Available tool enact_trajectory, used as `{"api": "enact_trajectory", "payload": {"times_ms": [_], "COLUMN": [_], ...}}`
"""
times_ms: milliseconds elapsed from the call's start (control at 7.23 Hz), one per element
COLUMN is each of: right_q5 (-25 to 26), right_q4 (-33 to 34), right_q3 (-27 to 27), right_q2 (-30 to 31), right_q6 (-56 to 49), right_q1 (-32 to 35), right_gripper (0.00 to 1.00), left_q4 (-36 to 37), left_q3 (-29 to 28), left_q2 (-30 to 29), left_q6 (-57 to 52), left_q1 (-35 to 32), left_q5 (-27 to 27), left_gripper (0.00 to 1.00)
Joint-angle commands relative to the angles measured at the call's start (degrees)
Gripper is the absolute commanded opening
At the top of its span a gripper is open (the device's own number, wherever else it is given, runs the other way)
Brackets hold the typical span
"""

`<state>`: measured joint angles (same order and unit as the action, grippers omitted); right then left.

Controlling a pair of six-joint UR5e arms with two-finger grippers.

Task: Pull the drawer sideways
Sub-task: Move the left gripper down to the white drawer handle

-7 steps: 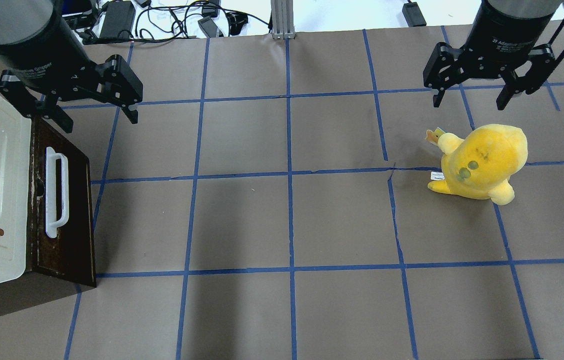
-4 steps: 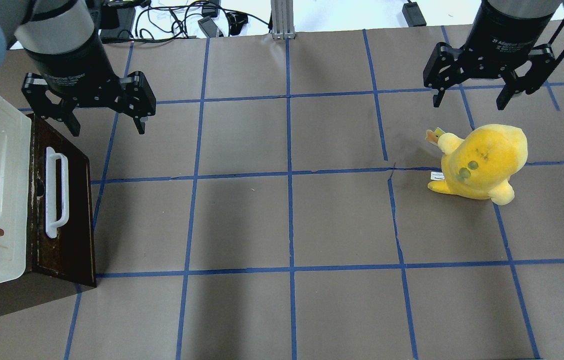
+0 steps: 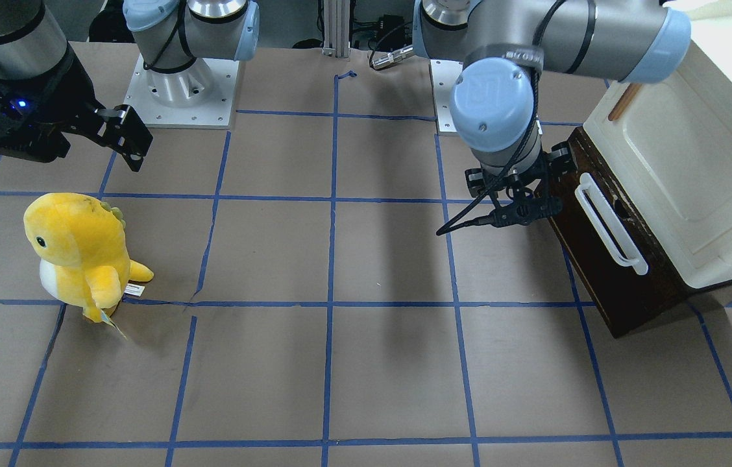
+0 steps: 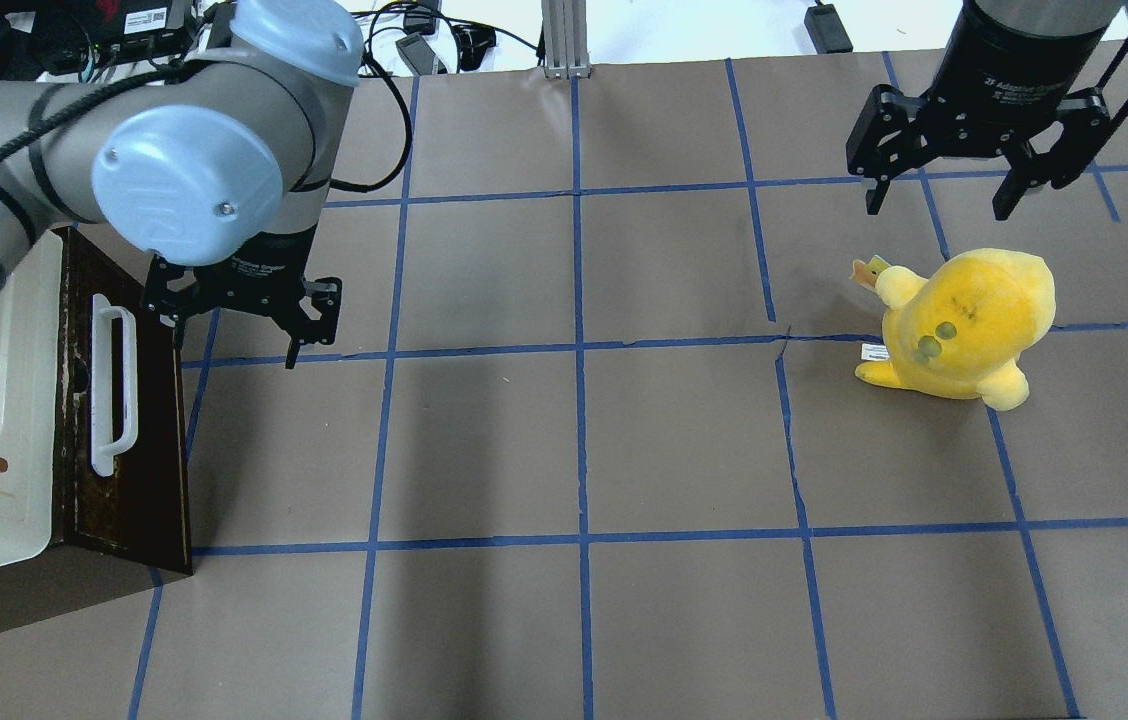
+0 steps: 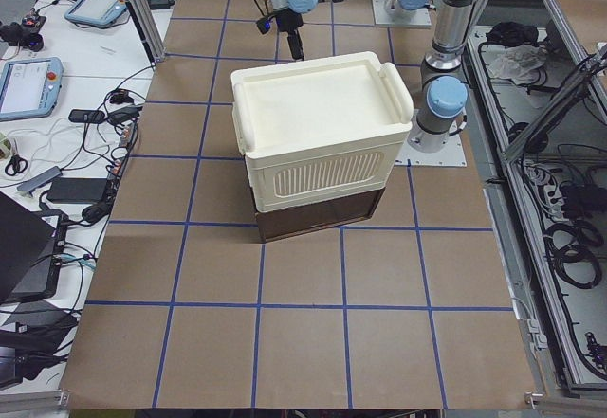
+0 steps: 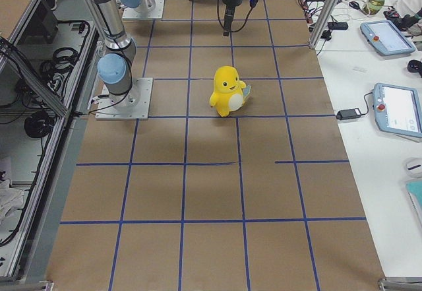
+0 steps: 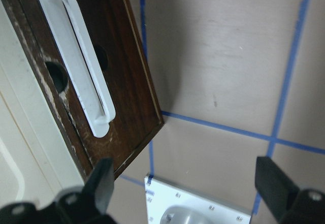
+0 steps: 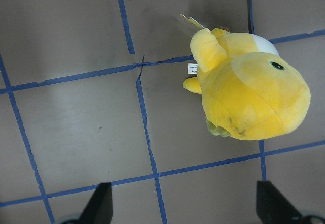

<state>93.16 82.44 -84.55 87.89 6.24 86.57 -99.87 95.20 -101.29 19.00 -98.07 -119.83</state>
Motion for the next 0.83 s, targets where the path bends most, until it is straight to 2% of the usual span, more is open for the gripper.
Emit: {"api": "enact_trajectory", "payload": {"times_ms": [0, 277, 553, 691], "right_q5": [0.00, 0.00, 0.00, 0.00], "right_q4": [0.00, 0.00, 0.00, 0.00], "right_q3": [0.00, 0.00, 0.00, 0.00], "right_q2": [0.00, 0.00, 0.00, 0.00], "right_q6": [0.00, 0.00, 0.00, 0.00], "right_q1": [-0.09, 0.00, 0.00, 0.00], "right_gripper": [1.00, 1.00, 1.00, 1.00], "left_q4": [0.29, 0.21, -0.23, -0.67], "left_q3": [5.94, 7.37, 8.33, 9.21], "left_q2": [-5.03, -8.65, -11.99, -12.96], "left_q6": [4.79, 6.83, 8.76, 9.29], "left_q1": [-1.15, -1.15, -1.15, -1.15], "left_q5": [-14.48, -20.60, -29.19, -36.45], "left_gripper": [1.00, 1.00, 1.00, 1.00]}}
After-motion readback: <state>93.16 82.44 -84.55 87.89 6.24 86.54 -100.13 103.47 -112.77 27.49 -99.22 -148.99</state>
